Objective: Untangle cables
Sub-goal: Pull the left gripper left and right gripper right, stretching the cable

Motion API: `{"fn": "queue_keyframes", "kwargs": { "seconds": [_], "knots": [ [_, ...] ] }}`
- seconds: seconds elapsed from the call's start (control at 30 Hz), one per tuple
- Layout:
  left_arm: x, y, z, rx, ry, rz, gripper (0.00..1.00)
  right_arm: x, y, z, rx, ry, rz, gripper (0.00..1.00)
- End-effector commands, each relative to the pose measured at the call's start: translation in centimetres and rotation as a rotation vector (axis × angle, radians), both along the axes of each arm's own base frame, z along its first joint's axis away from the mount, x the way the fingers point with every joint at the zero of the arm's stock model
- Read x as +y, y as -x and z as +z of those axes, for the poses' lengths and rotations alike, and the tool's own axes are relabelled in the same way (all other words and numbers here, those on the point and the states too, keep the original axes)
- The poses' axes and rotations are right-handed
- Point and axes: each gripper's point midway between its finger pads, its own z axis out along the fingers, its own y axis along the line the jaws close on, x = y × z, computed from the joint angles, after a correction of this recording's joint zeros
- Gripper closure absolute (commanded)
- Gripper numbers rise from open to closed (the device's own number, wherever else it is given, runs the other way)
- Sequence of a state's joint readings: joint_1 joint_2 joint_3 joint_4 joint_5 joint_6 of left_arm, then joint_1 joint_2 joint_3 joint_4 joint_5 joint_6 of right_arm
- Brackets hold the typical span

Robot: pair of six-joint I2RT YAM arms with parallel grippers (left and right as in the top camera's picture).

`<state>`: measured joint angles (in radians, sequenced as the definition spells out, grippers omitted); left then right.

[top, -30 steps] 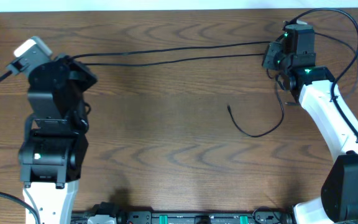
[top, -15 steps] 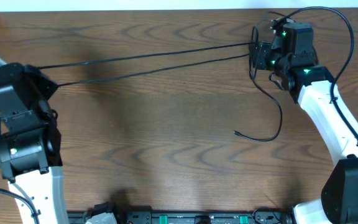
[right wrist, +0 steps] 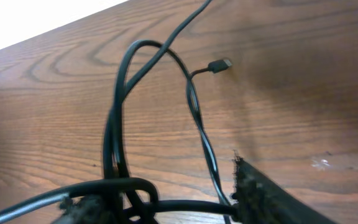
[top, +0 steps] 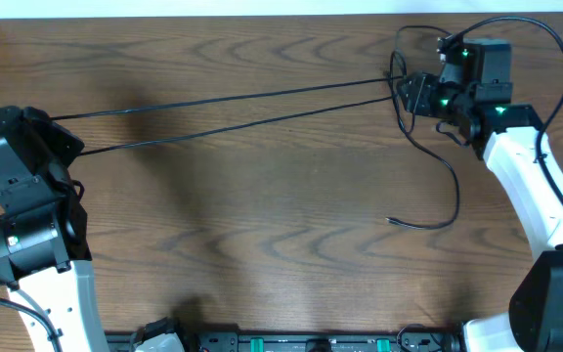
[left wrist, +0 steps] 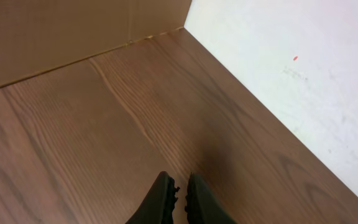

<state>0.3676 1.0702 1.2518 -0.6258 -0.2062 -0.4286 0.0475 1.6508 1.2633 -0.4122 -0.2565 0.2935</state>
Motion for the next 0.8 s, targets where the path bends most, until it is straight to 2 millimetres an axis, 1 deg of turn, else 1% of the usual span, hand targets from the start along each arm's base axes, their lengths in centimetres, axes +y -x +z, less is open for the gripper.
{"fn": "queue_keyframes", "kwargs": {
  "seconds": [0.0,0.1,0.17,0.23,0.3,0.4,0.43,0.5,0.57,0.67,0.77],
  "knots": [
    [6.0,5.5,3.5,-0.061,-0.128,0.380,0.92,-19.5,2.1,-1.9,0.093,0.398,-0.617,0.36],
    [6.1,5.4,3.4,-0.058,-0.127,0.380,0.92,-20.8,2.8,-2.0,0.115,0.421,-0.655,0.17],
    [6.1,5.3,3.3,-0.053,-0.126,0.379,0.92,-21.6,3.3,-2.1,0.127,0.432,-0.676,0.11],
    [6.2,5.3,3.1,-0.046,-0.123,0.379,0.92,-21.6,3.4,-2.2,0.132,0.411,-0.684,0.06],
    [6.0,4.7,2.6,-0.035,-0.106,0.353,0.92,-21.1,3.4,-2.5,0.142,0.382,-0.670,0.04],
    [5.5,3.6,1.9,-0.032,-0.073,0.300,0.92,-19.6,2.8,-2.8,0.139,0.309,-0.612,0.04],
    [5.5,3.4,1.7,-0.031,-0.068,0.295,0.92,-19.4,2.8,-2.9,0.139,0.304,-0.607,0.04],
    [5.6,3.1,1.5,-0.024,-0.068,0.295,0.92,-19.7,2.9,-2.9,0.142,0.316,-0.616,0.03],
    [5.8,2.9,1.4,-0.008,-0.081,0.287,0.92,-20.4,3.3,-2.8,0.147,0.352,-0.646,0.01],
    [5.9,2.7,1.2,0.013,-0.094,0.276,0.92,-21.1,3.9,-2.9,0.168,0.387,-0.672,0.01],
    [6.0,2.5,0.9,0.021,-0.090,0.274,0.92,-20.8,4.1,-3.2,0.180,0.346,-0.689,0.01]
  ]
}}
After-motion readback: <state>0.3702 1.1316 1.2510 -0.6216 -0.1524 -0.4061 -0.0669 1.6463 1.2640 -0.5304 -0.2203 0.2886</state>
